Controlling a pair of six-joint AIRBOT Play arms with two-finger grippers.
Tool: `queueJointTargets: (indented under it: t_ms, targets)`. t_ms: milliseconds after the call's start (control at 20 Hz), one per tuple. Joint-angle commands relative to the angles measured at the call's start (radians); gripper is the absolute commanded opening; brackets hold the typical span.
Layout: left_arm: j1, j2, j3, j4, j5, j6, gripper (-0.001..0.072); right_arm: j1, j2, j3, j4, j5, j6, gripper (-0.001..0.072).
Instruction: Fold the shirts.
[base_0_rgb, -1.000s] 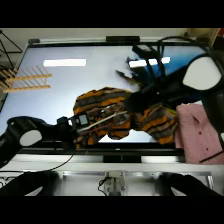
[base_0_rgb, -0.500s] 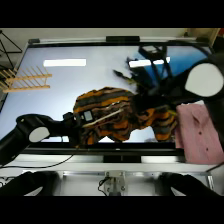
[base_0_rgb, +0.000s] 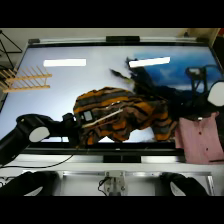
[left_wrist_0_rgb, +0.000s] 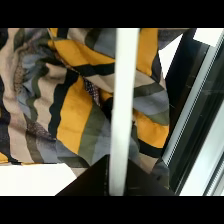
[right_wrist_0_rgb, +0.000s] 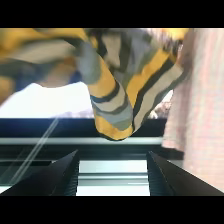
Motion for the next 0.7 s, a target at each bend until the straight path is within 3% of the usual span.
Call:
queueJointTargets:
  t_ms: [0,200,250,300,350,550,650]
  targets:
    - [0.0,-0.001,0.001,-0.002,-0.001,-0.034,0.0044,-0.054,-0.02,-0.185,0.065,-0.226,-0.027,0.053]
    - [0.0,-0.001,0.001,-0.018,-0.001,-0.042,0.0044,-0.055,-0.137,-0.195,0.089,-0.359,-0.043,0.0528]
    - [0.0,-0.001,0.001,-0.021,-0.001,-0.042,0.0044,-0.055,-0.167,-0.195,0.087,-0.382,-0.041,0.0471]
    - [0.0,-0.001,0.001,-0.021,-0.002,-0.042,0.0044,-0.055,-0.187,-0.193,0.084,-0.391,-0.041,0.0156]
    - [0.0,-0.001,0.001,-0.021,-0.003,-0.042,0.0044,-0.055,-0.192,-0.186,0.066,-0.383,-0.043,0.0058]
    - [0.0,-0.001,0.001,-0.021,-0.004,-0.041,0.0044,-0.055,-0.104,-0.034,-0.095,-0.304,-0.104,0.0054]
    - [0.0,-0.001,0.001,-0.021,-0.004,-0.041,0.0044,-0.055,-0.051,0.084,-0.163,-0.351,-0.105,0.0054]
